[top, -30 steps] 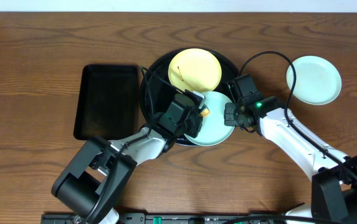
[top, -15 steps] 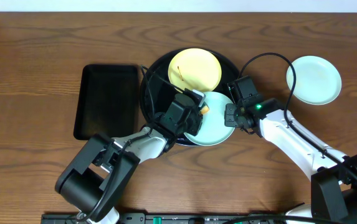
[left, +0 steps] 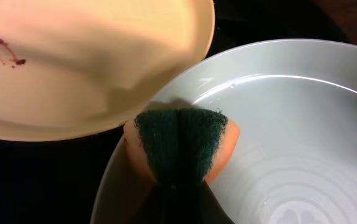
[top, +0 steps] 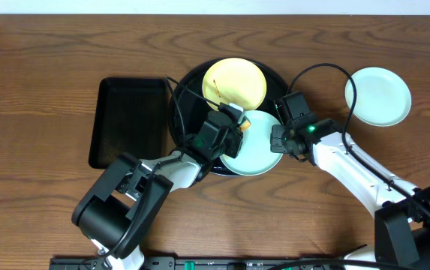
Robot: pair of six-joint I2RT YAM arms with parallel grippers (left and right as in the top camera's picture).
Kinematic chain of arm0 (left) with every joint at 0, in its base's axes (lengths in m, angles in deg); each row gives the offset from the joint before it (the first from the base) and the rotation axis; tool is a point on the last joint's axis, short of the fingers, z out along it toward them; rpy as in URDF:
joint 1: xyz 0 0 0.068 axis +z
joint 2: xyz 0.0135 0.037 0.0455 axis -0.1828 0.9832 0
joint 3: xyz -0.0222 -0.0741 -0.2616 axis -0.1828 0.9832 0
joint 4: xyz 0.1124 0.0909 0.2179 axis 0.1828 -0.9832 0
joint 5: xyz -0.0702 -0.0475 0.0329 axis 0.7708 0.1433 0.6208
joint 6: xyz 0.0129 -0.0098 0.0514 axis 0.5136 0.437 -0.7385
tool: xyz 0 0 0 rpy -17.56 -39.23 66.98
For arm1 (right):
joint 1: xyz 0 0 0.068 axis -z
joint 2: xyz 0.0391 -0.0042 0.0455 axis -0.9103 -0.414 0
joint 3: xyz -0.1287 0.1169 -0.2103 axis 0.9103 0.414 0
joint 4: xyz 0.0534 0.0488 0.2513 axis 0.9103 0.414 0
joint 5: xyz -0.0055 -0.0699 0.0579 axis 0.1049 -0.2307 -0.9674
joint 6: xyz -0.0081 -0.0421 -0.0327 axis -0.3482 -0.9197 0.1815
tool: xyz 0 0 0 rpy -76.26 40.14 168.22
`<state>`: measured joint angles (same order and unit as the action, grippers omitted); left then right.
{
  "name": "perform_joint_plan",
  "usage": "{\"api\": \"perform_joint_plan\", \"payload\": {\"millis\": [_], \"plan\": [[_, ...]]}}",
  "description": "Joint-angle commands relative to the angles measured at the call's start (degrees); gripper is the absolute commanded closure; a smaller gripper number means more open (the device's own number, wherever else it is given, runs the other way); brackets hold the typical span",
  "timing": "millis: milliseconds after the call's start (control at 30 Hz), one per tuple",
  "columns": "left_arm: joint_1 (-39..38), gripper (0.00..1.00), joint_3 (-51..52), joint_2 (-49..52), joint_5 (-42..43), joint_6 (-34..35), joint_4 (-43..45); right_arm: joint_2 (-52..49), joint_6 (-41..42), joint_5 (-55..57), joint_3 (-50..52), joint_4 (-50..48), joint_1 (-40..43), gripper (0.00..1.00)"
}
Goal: Clean dirty plates on tray and stack at the side
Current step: 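Scrub the held light-blue plate with the sponge in the left gripper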
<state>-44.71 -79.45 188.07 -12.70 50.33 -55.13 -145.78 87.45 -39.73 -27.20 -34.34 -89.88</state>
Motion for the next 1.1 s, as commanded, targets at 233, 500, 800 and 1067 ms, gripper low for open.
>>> {"api": "perform_joint_plan", "payload": {"millis": [233,500,800,1067], "plan": [[0.68,0.92,0.17,2.47,-2.03,-1.49,2.89,-0.02,-0.02,-1.36,0.09,-0.44,0.04,0.99],[0.7,0.92,0.17,4.28,-2.03,-2.34,5.44,-0.02,-0.02,-1.36,0.09,-0.46,0.04,0.99],[1.01,0.92,0.15,7.08,-1.81,-2.32,16.15,-0.02,-0.02,-1.36,0.09,-0.57,0.04,0.99],[1.01,0.93,0.15,6.29,3.21,-1.81,34.86,-0.02,-0.02,-1.36,0.09,-0.59,0.04,0.99]]}}
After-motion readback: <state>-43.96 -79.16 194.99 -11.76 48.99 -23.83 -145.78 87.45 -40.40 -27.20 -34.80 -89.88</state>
